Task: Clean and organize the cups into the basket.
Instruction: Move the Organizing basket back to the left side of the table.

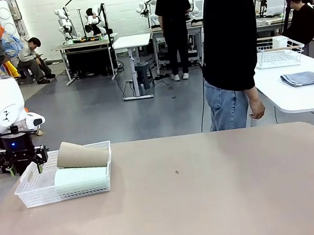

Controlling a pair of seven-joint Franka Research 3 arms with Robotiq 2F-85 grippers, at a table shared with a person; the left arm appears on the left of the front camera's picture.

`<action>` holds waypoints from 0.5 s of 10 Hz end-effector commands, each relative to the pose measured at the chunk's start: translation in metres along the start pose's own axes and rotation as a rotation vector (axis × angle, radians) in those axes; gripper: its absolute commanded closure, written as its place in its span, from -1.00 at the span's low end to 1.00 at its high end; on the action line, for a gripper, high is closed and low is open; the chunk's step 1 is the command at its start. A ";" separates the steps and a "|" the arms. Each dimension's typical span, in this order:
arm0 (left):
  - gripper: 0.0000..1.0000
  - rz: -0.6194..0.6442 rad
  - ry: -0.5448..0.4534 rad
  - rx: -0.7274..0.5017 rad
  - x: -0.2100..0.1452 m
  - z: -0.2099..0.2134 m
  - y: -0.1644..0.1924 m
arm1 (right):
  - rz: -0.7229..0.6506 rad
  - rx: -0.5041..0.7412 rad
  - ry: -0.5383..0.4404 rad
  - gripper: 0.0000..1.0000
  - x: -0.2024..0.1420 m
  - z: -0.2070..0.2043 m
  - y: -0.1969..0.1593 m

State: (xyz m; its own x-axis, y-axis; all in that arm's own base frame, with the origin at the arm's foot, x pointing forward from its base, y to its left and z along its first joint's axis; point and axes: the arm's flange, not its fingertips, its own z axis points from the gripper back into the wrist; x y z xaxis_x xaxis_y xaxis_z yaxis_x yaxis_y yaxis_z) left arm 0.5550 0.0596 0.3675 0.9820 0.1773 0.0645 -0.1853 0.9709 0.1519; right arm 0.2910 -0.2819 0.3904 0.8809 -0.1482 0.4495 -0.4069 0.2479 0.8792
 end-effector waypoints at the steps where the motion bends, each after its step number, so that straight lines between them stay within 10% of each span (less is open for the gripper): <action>1: -1.00 -0.018 0.007 -0.015 -0.005 0.008 0.005 | 0.016 0.000 -0.001 -1.00 -0.001 0.000 -0.001; 5: -1.00 -0.122 -0.095 -0.252 -0.086 0.070 -0.021 | 0.016 0.000 -0.001 -1.00 -0.001 0.000 -0.001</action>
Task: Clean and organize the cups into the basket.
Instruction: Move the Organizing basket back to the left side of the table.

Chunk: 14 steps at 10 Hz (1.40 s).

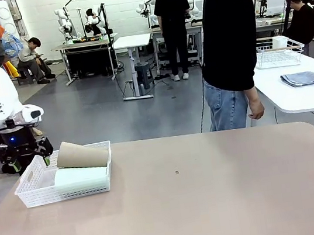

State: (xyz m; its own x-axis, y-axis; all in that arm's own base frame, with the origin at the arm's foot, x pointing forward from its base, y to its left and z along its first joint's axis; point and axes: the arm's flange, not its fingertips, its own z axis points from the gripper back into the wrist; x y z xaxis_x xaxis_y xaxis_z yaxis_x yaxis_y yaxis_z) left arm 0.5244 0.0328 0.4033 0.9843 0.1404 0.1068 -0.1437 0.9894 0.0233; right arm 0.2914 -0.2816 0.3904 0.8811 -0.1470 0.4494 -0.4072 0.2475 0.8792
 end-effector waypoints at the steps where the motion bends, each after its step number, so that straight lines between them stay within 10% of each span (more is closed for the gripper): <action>1: -1.00 -0.087 -0.103 -0.106 -0.092 0.056 -0.026 | 0.016 -0.001 -0.003 -1.00 -0.001 0.001 -0.001; 6: -1.00 -0.053 -0.204 -0.045 -0.223 0.091 -0.043 | 0.016 -0.001 -0.003 -1.00 -0.001 0.001 -0.001; 12: -1.00 -0.067 -0.197 -0.053 -0.191 0.124 -0.053 | 0.016 -0.001 -0.003 -1.00 -0.001 0.001 -0.001; 13: -1.00 -0.113 0.014 -0.508 -0.152 0.159 -0.024 | 0.016 -0.001 -0.003 -1.00 -0.001 0.001 -0.001; 14: -1.00 -0.135 0.091 -0.647 -0.139 0.168 -0.003 | 0.016 -0.001 -0.003 -1.00 -0.001 0.001 -0.001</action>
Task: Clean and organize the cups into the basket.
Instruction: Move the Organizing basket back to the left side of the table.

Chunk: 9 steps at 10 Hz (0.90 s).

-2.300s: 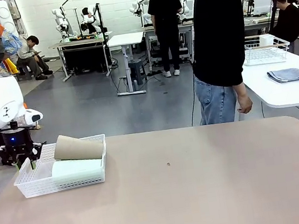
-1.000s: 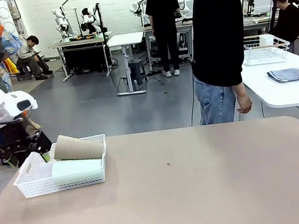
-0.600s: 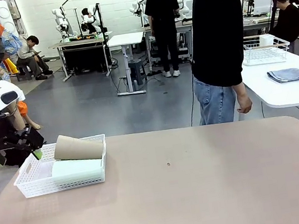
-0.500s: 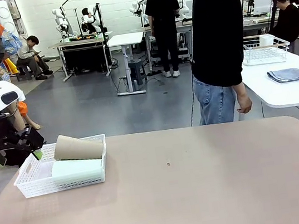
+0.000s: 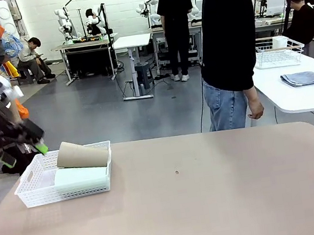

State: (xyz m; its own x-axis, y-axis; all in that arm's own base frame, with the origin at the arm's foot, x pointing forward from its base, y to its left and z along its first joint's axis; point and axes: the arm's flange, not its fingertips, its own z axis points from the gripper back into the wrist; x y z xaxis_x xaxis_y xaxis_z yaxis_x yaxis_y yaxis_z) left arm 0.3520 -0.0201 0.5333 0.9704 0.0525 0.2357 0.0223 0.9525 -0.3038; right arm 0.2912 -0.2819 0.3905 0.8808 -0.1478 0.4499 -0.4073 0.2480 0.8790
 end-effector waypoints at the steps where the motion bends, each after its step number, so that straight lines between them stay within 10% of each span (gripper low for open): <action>1: -1.00 0.040 0.262 -0.470 0.041 0.040 0.055 | 0.016 0.000 -0.002 -1.00 -0.001 0.000 -0.001; 5: -1.00 0.091 0.353 -0.723 0.054 0.062 0.175 | 0.016 0.000 -0.002 -1.00 -0.001 0.000 -0.001; 9: -1.00 0.150 0.095 -0.840 0.027 0.059 0.255 | 0.016 0.000 -0.002 -1.00 -0.001 0.000 -0.001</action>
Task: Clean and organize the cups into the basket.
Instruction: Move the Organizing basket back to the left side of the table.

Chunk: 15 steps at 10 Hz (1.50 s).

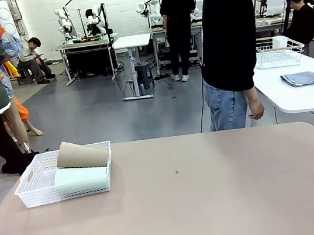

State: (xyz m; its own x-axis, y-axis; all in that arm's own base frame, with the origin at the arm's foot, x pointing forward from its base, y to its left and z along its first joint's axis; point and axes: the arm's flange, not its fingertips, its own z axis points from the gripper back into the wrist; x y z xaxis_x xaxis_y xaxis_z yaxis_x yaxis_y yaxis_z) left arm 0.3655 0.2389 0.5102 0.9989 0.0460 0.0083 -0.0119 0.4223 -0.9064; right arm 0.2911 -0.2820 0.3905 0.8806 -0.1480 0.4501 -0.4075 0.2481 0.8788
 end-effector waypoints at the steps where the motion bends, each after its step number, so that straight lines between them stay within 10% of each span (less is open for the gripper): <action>1: -1.00 -0.031 -0.096 -0.078 0.001 0.017 0.003 | 0.015 0.000 -0.001 -1.00 -0.001 0.000 -0.001; 15: -1.00 -0.021 -0.207 -0.169 -0.023 0.060 0.016 | 0.015 0.000 -0.001 -1.00 -0.001 0.000 -0.001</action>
State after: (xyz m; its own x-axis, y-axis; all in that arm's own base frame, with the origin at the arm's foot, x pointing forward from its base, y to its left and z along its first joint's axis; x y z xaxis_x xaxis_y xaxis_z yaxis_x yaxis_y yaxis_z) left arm 0.3412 0.2985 0.5190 0.9672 0.2278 0.1125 0.0466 0.2762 -0.9600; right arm 0.2911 -0.2820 0.3906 0.8805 -0.1480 0.4503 -0.4077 0.2483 0.8787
